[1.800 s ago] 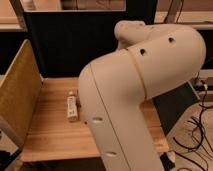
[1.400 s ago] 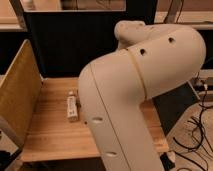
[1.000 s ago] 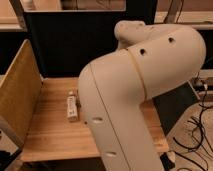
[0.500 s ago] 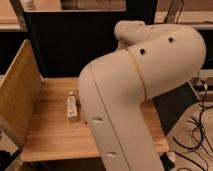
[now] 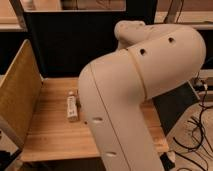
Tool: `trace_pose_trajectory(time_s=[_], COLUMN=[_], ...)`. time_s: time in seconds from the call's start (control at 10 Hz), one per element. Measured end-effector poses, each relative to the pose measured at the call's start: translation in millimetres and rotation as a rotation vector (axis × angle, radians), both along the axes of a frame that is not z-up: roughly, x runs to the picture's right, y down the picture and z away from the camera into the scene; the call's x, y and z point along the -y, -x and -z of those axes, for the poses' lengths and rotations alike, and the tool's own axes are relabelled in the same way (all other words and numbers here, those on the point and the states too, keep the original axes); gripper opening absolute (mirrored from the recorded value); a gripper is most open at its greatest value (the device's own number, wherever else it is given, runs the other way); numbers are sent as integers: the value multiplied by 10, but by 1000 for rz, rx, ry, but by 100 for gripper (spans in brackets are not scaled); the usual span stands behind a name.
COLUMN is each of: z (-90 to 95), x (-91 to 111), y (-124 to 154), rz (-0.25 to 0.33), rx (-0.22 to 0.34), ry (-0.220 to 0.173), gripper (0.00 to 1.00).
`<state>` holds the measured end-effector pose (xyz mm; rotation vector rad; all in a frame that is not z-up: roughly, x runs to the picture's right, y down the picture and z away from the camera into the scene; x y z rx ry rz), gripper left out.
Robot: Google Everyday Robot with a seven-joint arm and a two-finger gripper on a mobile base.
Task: Knock the eraser over
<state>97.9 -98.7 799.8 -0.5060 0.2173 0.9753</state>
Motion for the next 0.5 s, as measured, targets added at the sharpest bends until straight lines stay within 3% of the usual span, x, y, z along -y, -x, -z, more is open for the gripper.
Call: trace_pose_trajectory(time_s=[0.3, 0.4, 0.5], z=[-4, -11, -13], x=[-29, -157, -246], y=[45, 244, 377], rz=[2, 16, 31], rx=[13, 58, 86], ry=[8, 41, 63], gripper=[9, 1, 0])
